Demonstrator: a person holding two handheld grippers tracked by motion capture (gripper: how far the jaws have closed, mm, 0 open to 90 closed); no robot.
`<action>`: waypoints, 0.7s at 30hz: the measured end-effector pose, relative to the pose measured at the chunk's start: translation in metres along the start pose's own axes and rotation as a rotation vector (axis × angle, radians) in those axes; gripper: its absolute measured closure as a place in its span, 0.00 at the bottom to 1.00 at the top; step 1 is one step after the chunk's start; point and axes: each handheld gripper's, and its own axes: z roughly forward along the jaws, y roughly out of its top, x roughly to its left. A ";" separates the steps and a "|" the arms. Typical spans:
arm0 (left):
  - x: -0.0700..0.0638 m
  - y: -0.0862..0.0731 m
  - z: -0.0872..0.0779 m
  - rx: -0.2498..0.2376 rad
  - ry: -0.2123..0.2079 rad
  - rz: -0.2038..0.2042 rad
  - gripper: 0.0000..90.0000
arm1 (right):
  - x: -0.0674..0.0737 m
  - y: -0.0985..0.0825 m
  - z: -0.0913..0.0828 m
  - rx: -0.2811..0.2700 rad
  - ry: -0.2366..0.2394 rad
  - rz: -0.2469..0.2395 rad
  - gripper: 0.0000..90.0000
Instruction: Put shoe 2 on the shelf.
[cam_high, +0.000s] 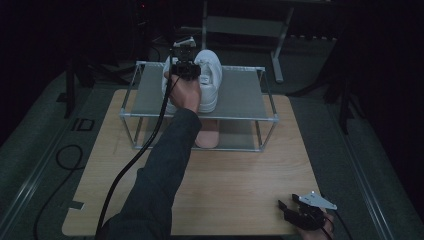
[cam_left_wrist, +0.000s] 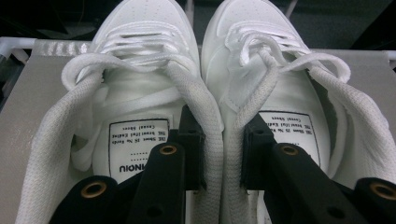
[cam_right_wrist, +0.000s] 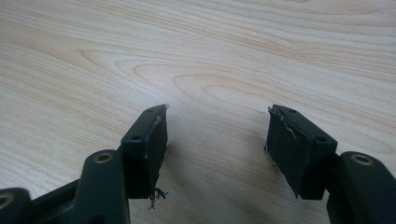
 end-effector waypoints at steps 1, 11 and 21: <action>-0.001 0.000 0.000 0.000 0.003 0.000 0.83 | 0.000 0.000 0.000 0.000 0.000 0.000 0.42; -0.003 -0.001 0.001 -0.004 0.023 -0.013 0.83 | 0.000 0.000 0.000 0.001 0.000 0.000 0.42; -0.003 -0.002 0.003 0.002 0.020 0.002 0.79 | 0.001 0.000 0.000 0.004 -0.001 -0.002 0.42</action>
